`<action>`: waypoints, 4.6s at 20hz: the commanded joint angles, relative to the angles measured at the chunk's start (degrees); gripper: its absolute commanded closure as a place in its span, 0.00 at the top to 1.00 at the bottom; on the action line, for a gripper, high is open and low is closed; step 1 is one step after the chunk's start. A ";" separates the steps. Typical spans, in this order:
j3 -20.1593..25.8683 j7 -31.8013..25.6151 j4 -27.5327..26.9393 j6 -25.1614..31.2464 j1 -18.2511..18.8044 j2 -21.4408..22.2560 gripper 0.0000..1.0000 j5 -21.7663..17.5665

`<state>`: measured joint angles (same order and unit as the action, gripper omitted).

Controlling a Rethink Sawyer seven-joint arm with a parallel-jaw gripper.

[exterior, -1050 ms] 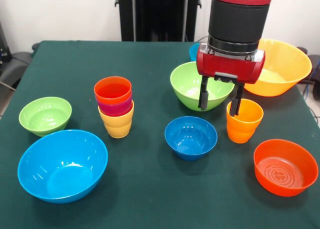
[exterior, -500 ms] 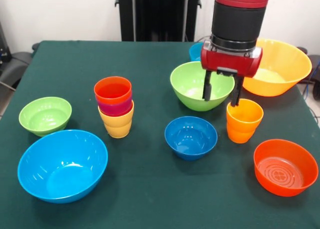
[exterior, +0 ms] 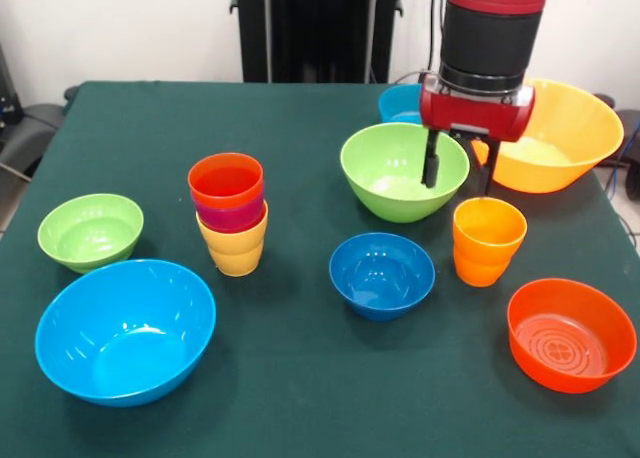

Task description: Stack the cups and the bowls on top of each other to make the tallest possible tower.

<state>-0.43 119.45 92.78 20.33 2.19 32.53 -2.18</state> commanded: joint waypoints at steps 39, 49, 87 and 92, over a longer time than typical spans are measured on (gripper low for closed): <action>4.29 8.01 -0.19 -18.76 -0.63 -11.98 1.00 3.03; 5.80 7.75 -1.56 -13.29 0.29 -8.80 1.00 6.07; 9.56 -5.98 7.79 11.92 12.25 12.06 0.00 5.95; 12.01 -11.50 9.32 14.98 18.10 13.06 0.00 3.37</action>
<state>4.10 119.45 96.09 27.09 15.63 44.21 5.48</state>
